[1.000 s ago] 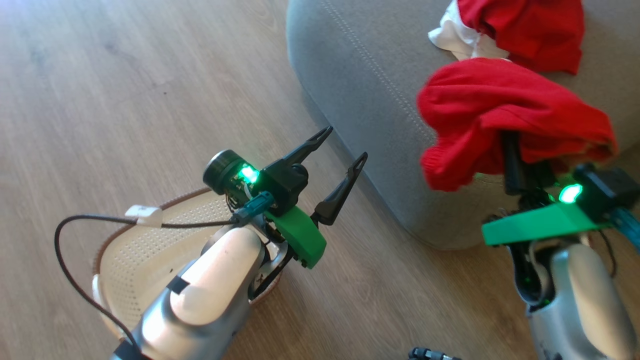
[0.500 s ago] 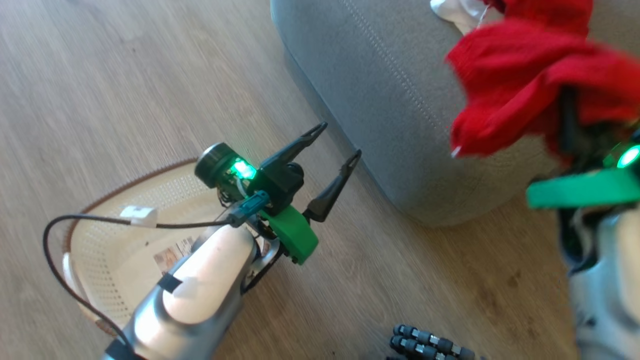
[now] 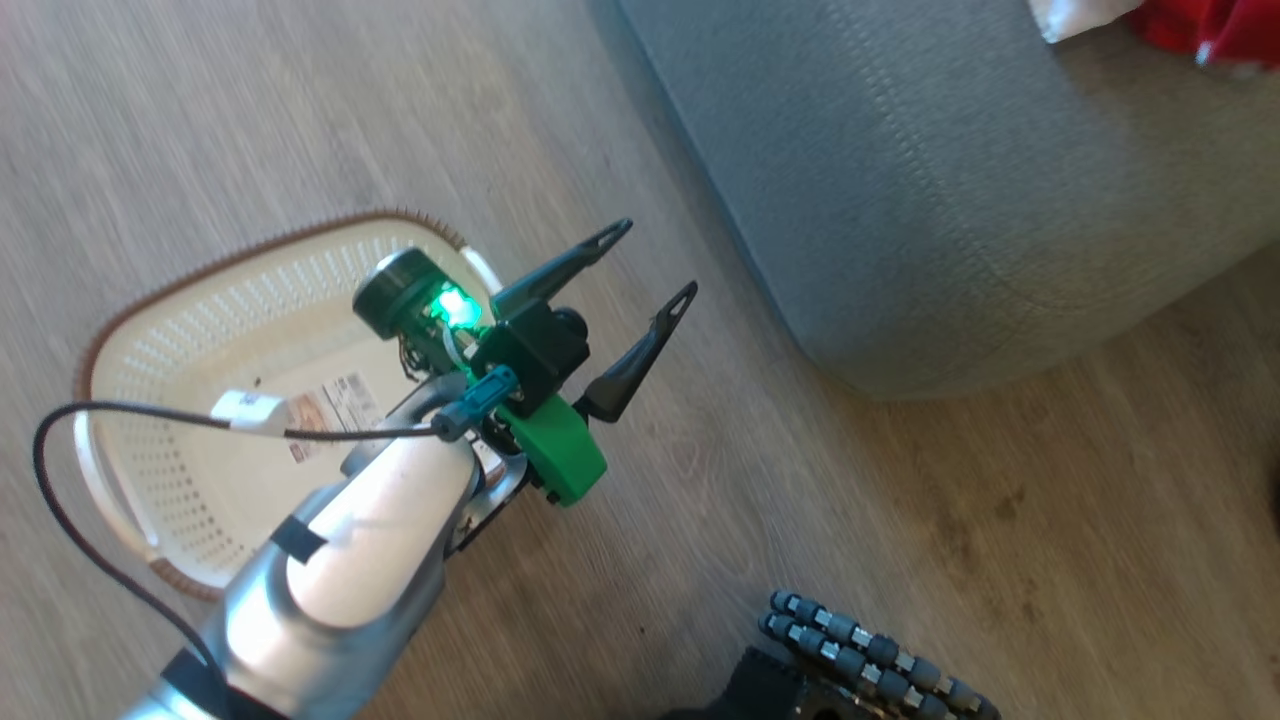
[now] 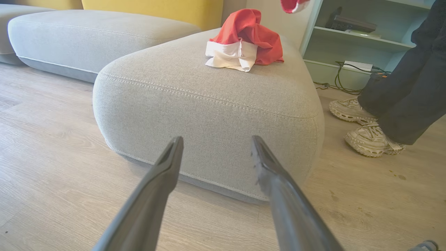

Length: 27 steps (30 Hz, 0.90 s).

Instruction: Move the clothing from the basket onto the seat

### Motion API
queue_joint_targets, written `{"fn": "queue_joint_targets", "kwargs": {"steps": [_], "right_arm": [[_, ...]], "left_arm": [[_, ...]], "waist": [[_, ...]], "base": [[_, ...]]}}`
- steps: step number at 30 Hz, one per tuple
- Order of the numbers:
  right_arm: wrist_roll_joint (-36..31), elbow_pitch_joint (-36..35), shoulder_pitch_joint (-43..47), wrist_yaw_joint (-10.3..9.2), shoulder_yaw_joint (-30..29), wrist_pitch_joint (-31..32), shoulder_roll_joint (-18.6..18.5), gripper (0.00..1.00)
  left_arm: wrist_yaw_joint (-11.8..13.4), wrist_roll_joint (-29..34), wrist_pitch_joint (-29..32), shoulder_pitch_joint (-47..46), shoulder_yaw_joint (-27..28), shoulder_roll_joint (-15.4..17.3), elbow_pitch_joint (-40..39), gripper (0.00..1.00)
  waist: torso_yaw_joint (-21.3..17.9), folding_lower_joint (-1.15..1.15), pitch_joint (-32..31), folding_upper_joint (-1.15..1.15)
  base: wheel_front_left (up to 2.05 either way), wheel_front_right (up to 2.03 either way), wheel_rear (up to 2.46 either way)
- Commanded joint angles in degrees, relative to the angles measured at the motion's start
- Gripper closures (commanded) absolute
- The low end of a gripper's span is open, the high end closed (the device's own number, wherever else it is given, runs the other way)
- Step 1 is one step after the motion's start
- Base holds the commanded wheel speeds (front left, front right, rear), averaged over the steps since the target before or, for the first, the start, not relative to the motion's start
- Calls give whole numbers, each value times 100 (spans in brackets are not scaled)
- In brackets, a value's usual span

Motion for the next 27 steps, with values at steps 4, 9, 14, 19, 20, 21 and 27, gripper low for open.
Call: {"fn": "queue_joint_targets", "kwargs": {"steps": [4,9,14,19,20,21,27], "right_arm": [[-261,606,-809,-2,-357,-32,-520,100],[-569,1428,-1541,-2,-985,181,-754,100],[-837,1945,-2050,-2,-1556,371,-841,100],[-1274,2153,-2610,-2,-2326,622,-664,100],[-1321,2143,-2672,-2,-2425,639,-604,100],[-1371,2134,-2718,-2,-2508,651,-540,100],[-1596,2312,-2773,-2,-2942,631,-230,100]], "left_arm": [[-24,76,105,-326,14,175,-379,0],[-34,92,237,-453,-79,337,-581,0],[-36,84,319,-480,-106,466,-730,0],[-3,79,383,-468,-111,595,-910,0],[8,74,384,-460,-110,607,-927,0],[23,62,385,-448,-102,616,-940,0],[83,15,333,-367,-125,608,-978,0]], "waist": [[215,-1,565,0],[435,-1,970,0],[614,-1,1222,0],[893,-1,1512,0],[936,-1,1548,0],[972,-1,1580,0],[1116,-1,1707,0]], "base": [[0,0,0],[0,0,0],[0,0,0],[0,0,0],[0,0,0],[0,0,0],[0,0,0]]}}
